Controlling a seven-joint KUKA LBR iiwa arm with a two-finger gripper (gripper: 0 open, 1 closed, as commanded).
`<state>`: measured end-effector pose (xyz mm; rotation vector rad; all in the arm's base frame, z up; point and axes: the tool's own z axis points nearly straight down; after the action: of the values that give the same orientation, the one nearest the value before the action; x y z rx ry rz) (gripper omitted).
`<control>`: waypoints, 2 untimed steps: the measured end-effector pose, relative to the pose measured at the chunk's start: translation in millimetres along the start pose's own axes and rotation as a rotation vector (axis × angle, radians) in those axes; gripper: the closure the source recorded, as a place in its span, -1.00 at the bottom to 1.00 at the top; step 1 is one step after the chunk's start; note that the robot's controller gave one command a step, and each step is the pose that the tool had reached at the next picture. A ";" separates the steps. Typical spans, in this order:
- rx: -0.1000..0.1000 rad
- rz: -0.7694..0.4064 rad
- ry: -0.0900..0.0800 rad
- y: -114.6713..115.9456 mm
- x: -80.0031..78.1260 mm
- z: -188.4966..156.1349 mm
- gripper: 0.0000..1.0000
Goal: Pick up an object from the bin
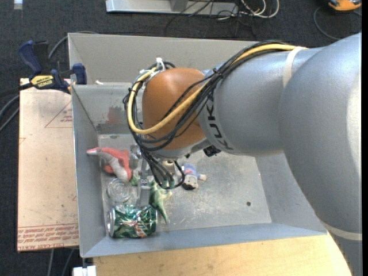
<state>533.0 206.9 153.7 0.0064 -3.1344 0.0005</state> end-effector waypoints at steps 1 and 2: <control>-0.001 0.004 -0.007 -1.3 -2.2 -4.5 -1.00; -0.006 -0.018 -0.010 27.9 -73.8 76.7 -1.00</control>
Offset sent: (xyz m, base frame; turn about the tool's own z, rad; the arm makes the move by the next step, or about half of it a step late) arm 0.0692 0.0261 -0.0837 -0.0201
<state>606.2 235.0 76.5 0.0349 -3.1441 -0.0098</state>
